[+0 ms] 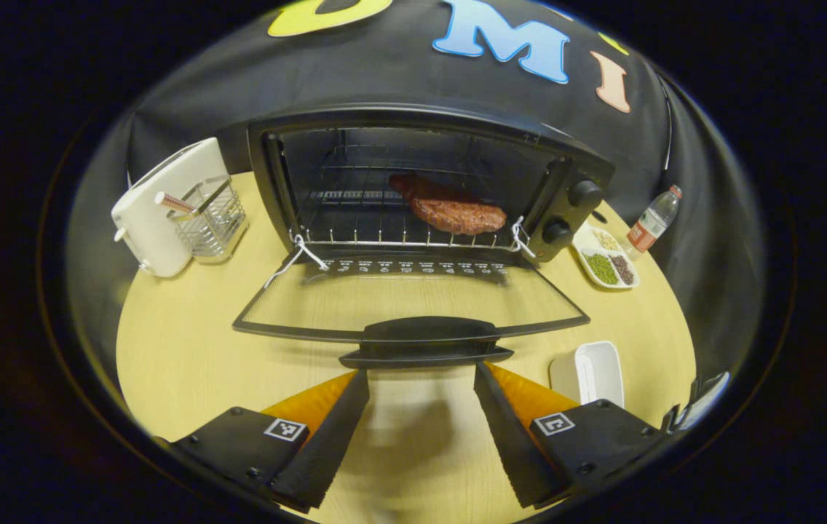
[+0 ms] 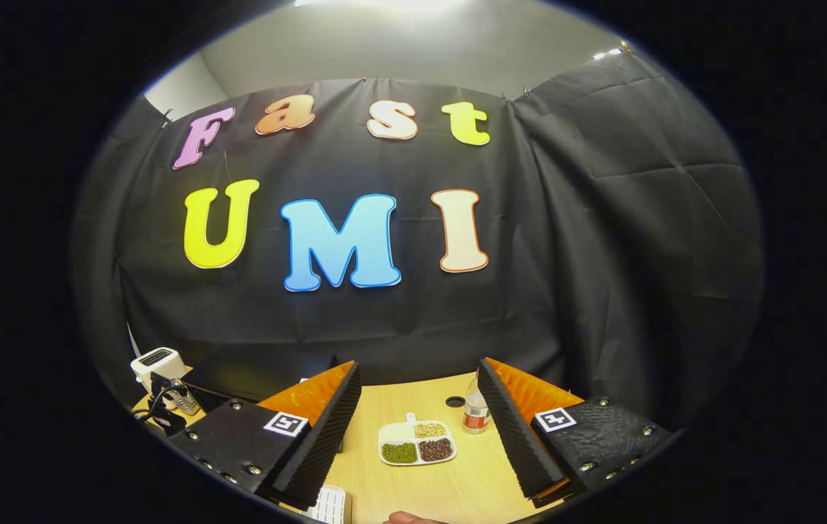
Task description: Open the electric oven with the left hand, put the food in, and close the electric oven.
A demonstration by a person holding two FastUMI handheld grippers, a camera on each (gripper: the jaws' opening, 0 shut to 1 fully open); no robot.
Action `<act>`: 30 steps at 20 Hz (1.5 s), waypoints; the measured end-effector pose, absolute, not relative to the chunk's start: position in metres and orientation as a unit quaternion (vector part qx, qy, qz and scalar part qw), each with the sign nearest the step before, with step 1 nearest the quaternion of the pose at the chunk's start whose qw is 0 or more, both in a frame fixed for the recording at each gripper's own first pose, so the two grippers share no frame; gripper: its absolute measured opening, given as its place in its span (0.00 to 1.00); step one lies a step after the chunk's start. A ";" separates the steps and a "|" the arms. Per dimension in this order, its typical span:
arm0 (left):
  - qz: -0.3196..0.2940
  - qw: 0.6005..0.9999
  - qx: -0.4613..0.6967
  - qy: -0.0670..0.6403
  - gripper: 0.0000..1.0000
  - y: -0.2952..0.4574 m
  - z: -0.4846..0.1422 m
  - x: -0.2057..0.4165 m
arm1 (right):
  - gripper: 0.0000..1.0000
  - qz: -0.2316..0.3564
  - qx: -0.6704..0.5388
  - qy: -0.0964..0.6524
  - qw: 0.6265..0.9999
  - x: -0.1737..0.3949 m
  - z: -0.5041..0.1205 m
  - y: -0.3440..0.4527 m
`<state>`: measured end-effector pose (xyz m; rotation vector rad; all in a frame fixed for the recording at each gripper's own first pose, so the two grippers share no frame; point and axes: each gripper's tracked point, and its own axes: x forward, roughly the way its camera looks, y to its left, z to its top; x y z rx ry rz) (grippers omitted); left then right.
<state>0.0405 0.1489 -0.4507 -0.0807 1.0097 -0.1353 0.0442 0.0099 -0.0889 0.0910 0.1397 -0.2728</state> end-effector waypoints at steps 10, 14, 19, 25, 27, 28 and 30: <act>-0.075 0.906 -0.013 0.417 1.00 0.148 -0.408 0.064 | 0.98 -0.129 0.046 0.066 0.988 0.049 -0.087 0.014; -0.080 0.914 -0.013 0.398 0.98 0.144 -0.395 0.081 | 0.98 -0.137 0.046 0.065 0.987 0.046 -0.086 0.008; -0.079 0.921 -0.018 0.380 0.98 0.141 -0.382 0.100 | 0.98 -0.153 0.049 0.069 0.985 0.042 -0.089 -0.002; -0.073 0.935 -0.028 0.345 0.98 0.145 -0.357 0.106 | 0.97 -0.150 0.048 0.074 0.985 0.045 -0.090 0.002; -0.067 0.946 -0.034 0.316 0.98 0.151 -0.335 0.108 | 0.97 -0.143 0.043 0.072 0.986 0.046 -0.085 0.008; -0.065 0.952 -0.037 0.296 0.98 0.152 -0.321 0.109 | 0.97 -0.138 0.040 0.069 0.987 0.049 -0.082 0.012; -0.061 0.964 -0.034 0.255 0.98 0.157 -0.287 0.107 | 0.97 -0.127 0.034 0.065 0.989 0.053 -0.075 0.022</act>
